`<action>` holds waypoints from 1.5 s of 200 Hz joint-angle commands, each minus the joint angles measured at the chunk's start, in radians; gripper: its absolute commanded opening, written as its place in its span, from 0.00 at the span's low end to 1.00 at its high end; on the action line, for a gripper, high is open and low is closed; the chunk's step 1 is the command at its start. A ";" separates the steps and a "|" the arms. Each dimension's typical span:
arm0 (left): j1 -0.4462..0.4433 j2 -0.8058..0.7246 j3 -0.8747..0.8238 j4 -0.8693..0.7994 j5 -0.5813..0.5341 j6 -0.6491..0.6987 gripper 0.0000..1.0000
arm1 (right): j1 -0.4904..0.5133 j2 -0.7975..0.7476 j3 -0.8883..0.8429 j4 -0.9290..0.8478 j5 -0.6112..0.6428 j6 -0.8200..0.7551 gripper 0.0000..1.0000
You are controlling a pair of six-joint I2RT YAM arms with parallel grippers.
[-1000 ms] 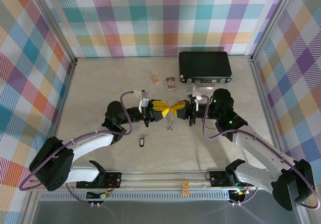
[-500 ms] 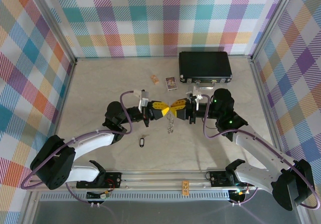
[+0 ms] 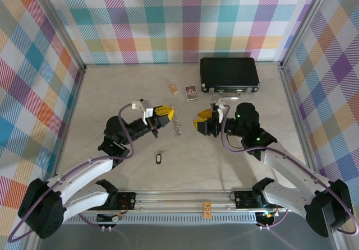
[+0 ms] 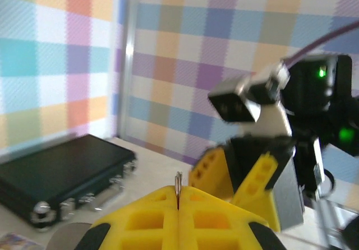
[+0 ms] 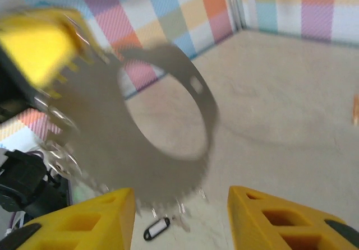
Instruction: Put the keys on the keyring
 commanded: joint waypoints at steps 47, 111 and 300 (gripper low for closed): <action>0.009 -0.132 -0.050 -0.121 -0.406 0.135 0.00 | 0.202 0.260 0.030 -0.048 0.255 0.172 0.45; 0.009 -0.287 -0.082 -0.186 -0.707 0.174 0.00 | 0.415 0.568 0.210 -0.125 0.435 0.341 0.39; 0.009 -0.359 -0.109 -0.175 -0.722 0.188 0.00 | 0.571 0.939 0.585 -0.411 0.571 0.521 0.33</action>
